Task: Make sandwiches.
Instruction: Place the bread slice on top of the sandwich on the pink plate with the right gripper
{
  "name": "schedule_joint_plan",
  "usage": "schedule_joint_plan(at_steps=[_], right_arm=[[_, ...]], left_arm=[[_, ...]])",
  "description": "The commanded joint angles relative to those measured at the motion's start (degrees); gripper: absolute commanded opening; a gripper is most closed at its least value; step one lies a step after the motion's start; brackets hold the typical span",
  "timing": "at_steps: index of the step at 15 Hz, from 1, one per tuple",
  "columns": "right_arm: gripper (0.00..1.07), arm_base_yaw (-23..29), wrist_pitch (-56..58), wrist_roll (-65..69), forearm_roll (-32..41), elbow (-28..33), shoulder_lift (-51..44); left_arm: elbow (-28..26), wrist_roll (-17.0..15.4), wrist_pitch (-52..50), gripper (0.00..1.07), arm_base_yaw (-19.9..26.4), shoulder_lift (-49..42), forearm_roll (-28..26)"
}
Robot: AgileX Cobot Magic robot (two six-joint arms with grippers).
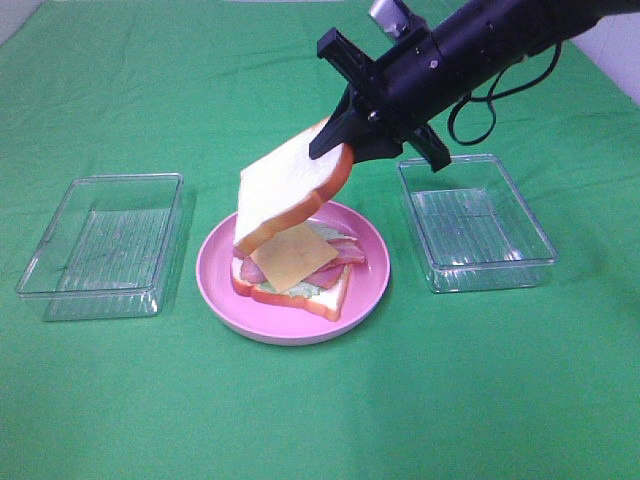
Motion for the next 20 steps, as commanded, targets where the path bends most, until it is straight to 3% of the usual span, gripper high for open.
schedule_joint_plan(at_steps=[1,4,7,8,13,17,20], right_arm=[[0.00,0.3,-1.1,-6.6,9.5,3.2,3.0],[0.00,0.3,-1.4,-9.9,14.3,4.2,6.5],[0.00,0.3,-2.8,-10.7,14.4,4.2,7.8],[0.05,0.3,-2.8,-10.7,14.3,4.2,7.8],[0.68,0.3,-1.5,-10.7,9.1,4.2,7.8],[0.74,0.2,-0.8,-9.2,0.6,4.1,5.4],[0.74,0.2,-0.3,-2.6,-12.4,4.1,0.2]], left_arm=[[0.2,0.1,-0.5,0.80,-0.1,-1.2,-0.3],[0.2,0.1,-0.5,0.80,-0.1,-1.2,-0.3],[0.2,0.1,-0.5,0.80,-0.1,-1.2,-0.3],[0.2,0.1,-0.5,0.80,-0.1,-1.2,-0.3],[0.2,0.1,-0.5,0.80,-0.1,-1.2,-0.3],[0.2,0.1,-0.5,0.80,-0.1,-1.2,-0.3],[0.2,0.1,-0.5,0.80,-0.1,-1.2,-0.3]])
